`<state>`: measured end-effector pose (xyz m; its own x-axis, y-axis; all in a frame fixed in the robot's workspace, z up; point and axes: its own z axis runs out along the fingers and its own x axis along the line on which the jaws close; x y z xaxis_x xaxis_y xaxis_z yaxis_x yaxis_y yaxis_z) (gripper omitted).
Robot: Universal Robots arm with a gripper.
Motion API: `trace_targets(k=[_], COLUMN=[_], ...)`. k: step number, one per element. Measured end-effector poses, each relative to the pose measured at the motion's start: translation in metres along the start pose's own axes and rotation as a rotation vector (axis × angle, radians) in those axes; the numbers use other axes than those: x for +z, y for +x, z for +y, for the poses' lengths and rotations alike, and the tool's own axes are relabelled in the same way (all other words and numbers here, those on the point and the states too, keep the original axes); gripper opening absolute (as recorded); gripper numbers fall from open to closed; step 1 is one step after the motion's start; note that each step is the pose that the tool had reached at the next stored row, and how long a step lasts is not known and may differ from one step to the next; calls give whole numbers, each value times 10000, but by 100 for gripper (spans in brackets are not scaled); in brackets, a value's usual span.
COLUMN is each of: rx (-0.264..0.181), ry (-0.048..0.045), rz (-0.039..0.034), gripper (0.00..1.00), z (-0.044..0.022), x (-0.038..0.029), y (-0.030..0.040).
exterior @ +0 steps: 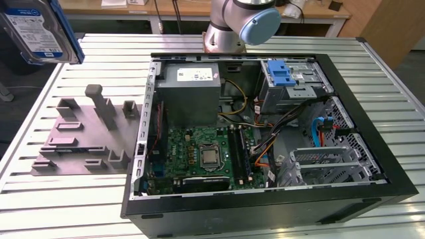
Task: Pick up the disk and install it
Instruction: 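Pick up the disk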
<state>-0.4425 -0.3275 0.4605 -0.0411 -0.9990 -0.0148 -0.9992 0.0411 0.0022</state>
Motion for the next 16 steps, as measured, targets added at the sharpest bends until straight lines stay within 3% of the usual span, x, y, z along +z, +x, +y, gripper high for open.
trace_targets(k=[16], rx=[3], ry=[-2], rz=[1], gripper=[37], z=[-8], x=[-58], y=[-2])
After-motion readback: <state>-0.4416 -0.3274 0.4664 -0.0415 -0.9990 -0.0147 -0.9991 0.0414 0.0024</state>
